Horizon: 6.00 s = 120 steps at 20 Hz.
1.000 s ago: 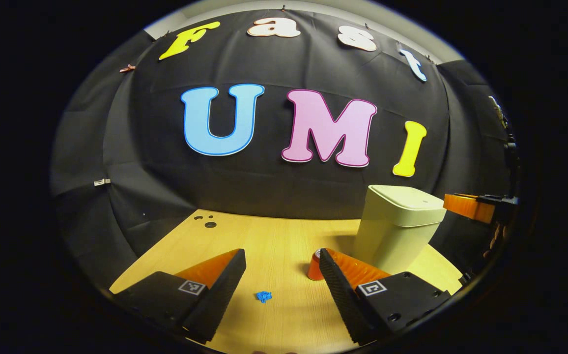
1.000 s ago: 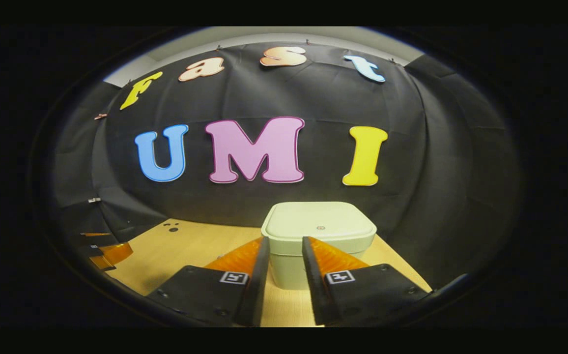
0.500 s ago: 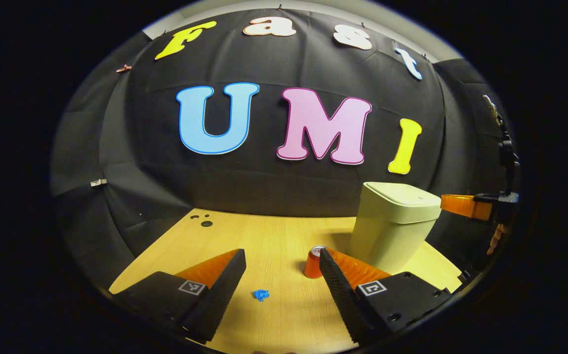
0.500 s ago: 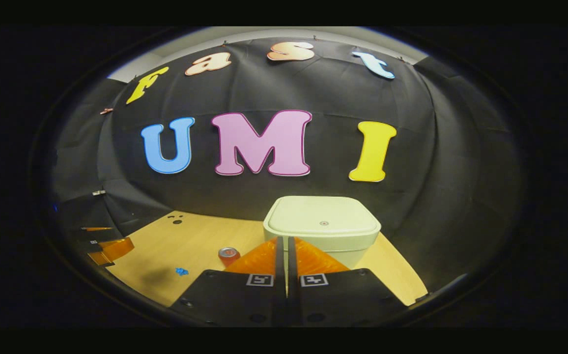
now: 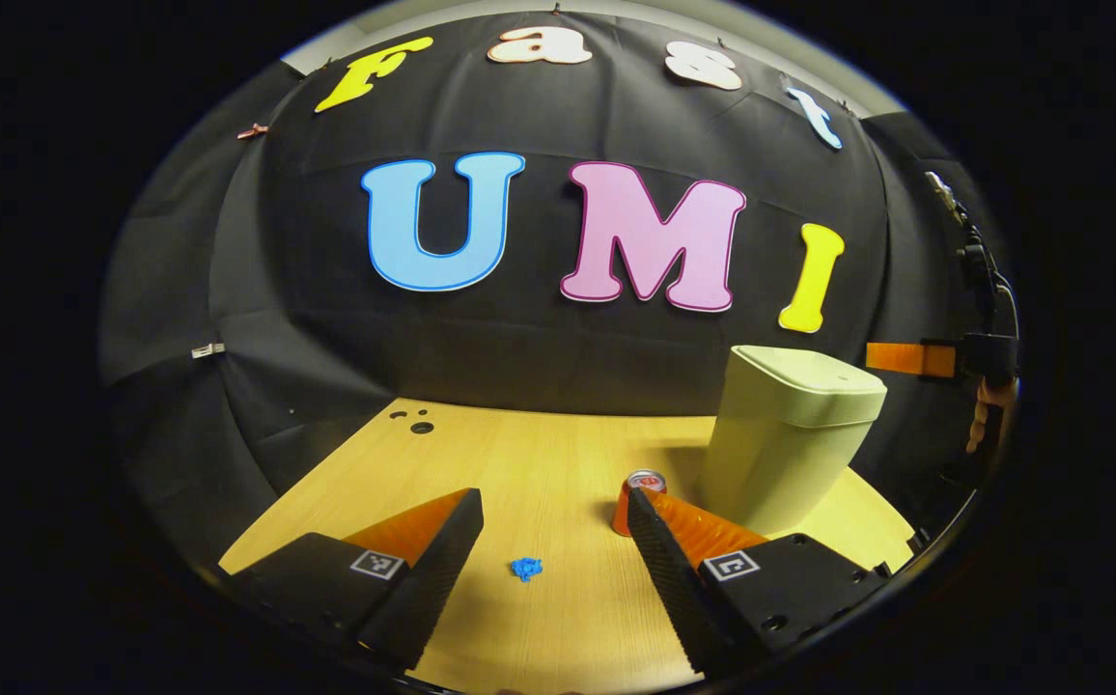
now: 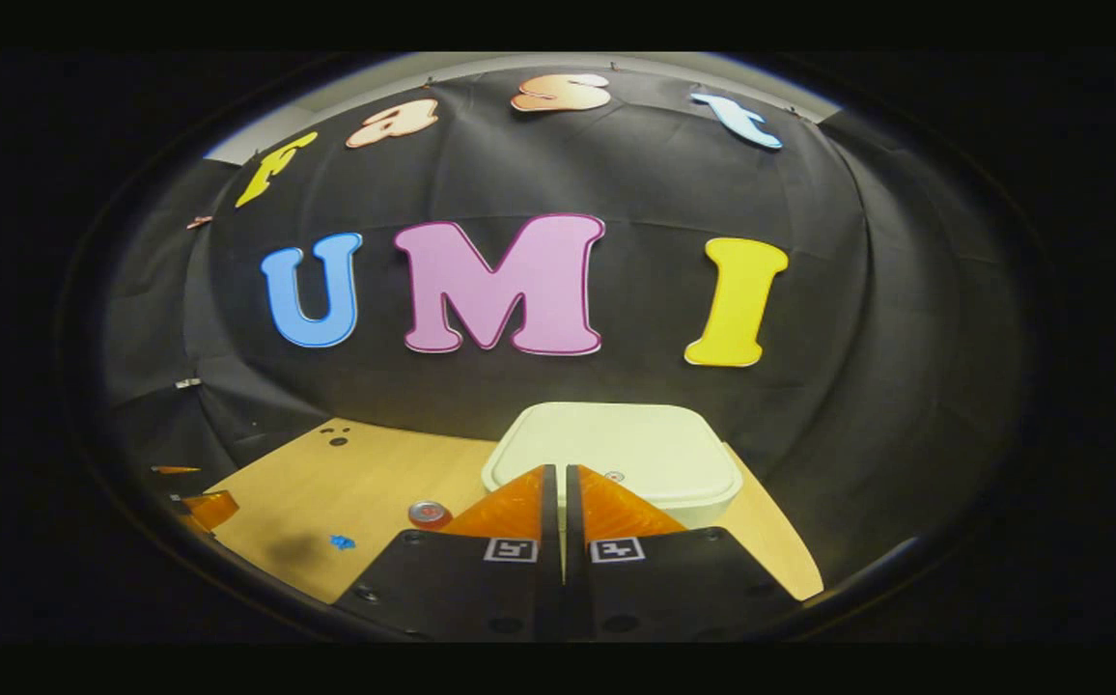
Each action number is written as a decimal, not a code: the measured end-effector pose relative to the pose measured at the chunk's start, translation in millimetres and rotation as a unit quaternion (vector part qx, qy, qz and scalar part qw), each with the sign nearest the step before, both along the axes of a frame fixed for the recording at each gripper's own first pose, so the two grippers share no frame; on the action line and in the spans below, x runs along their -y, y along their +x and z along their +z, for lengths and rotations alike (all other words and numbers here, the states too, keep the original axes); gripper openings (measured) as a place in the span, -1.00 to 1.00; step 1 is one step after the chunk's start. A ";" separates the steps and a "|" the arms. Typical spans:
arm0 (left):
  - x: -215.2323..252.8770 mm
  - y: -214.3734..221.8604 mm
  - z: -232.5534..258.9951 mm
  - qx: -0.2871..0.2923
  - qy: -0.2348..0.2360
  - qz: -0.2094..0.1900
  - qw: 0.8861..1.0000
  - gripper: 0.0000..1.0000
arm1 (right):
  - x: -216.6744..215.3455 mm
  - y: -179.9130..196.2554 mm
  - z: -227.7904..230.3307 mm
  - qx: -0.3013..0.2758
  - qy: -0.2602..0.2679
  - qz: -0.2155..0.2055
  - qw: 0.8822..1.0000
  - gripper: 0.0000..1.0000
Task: Press the lid of the desktop garbage bin to open it, pick up the crumpled paper on the desktop and throw it into the bin, then pick up the pop can on the desktop and drop it into the bin, and finally close the garbage bin lid.
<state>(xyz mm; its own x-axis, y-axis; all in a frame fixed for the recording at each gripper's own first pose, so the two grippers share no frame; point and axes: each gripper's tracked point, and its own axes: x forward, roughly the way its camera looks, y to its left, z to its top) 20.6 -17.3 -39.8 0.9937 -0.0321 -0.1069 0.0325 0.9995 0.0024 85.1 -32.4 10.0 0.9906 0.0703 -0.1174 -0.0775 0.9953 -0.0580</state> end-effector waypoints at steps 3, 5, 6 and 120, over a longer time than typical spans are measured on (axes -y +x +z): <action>-6.0 -0.2 -0.1 -0.001 -0.001 0.011 1.000 0.93 | 13.3 22.1 -3.7 -0.011 -0.005 -0.014 1.000 -0.99; -8.8 -0.1 -1.4 -0.003 0.000 0.017 1.000 0.93 | 21.8 34.4 -10.1 -0.020 0.001 -0.025 0.999 -0.81; -10.5 -0.1 -0.9 -0.004 -0.001 0.020 1.000 0.93 | 25.8 39.0 -14.0 -0.026 0.002 -0.030 0.999 -0.89; 321.9 155.2 65.0 -0.006 0.028 -0.280 0.960 -0.33 | 125.6 -54.6 -176.6 -0.178 0.109 -0.027 0.978 0.99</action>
<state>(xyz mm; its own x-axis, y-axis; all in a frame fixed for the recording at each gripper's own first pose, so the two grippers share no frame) 175.8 -339.1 25.2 0.8210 -0.5547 -0.1353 0.5649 0.8236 0.0512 30.5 -158.0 -166.6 0.8925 0.0799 -0.4438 -0.0004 0.9843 0.1764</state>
